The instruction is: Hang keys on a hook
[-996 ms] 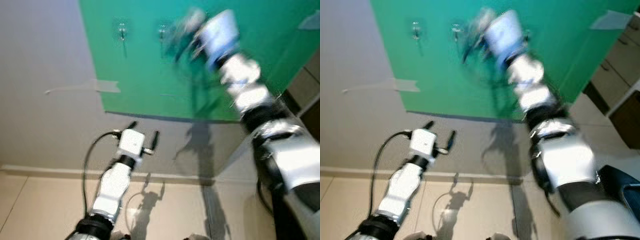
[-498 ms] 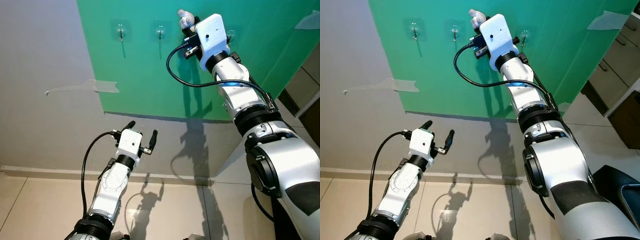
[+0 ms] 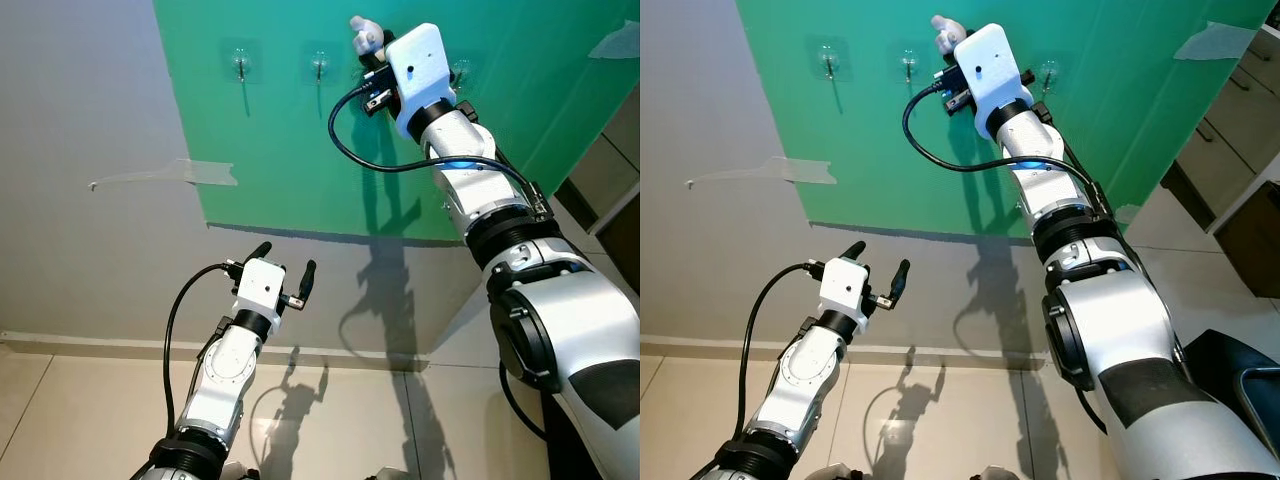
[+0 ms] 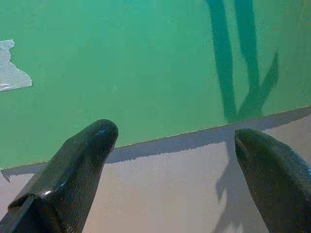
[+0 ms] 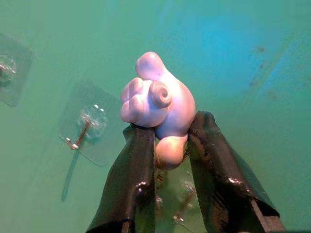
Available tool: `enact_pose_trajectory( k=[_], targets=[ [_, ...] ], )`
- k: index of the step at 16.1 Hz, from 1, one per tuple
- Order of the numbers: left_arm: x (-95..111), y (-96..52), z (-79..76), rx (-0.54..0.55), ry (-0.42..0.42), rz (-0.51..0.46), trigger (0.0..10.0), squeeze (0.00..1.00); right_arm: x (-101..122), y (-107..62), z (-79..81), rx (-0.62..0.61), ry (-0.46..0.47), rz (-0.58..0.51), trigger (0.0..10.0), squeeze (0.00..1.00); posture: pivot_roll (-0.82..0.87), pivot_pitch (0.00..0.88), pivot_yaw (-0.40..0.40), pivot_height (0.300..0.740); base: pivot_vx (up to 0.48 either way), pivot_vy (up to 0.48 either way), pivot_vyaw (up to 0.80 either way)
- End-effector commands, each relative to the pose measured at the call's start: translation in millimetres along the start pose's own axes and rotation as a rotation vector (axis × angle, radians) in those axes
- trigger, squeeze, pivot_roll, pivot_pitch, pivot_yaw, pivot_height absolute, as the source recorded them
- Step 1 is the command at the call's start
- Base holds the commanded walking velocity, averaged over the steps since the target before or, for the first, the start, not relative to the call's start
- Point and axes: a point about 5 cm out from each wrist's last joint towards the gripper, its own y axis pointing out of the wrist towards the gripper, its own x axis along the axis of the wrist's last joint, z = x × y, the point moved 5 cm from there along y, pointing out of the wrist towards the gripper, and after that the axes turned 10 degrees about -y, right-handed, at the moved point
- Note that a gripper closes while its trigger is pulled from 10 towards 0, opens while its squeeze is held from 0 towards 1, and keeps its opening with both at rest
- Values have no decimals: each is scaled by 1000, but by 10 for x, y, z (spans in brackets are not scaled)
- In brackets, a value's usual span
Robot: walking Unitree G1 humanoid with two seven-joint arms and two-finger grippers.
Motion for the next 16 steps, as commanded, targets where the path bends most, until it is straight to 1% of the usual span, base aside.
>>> enact_pose_trajectory(
  k=[1, 11, 13, 16],
  targets=[
    [4, -3, -30, 0, 0, -4, 10000, 0, 162, 61, -54, -8, -4, -51, 0, 0, -67, 0, -71, 723, 0, 0, 0],
    [16, -11, -4, 18, 3, -11, 10000, 0, 442, 191, -13, 23, -4, -113, 0, 0, -48, 0, -91, 723, 0, 0, 0],
    [14, -18, -2, 19, 4, -11, 10000, 0, 455, 199, -2, 25, -2, -115, 0, 0, -40, 0, -96, 723, 0, 0, 0],
    [16, -25, 13, 27, 7, -13, 10000, 0, 430, 201, 60, 38, -2, -103, 0, 0, -24, 0, -106, 723, 0, 0, 0]
  ],
)
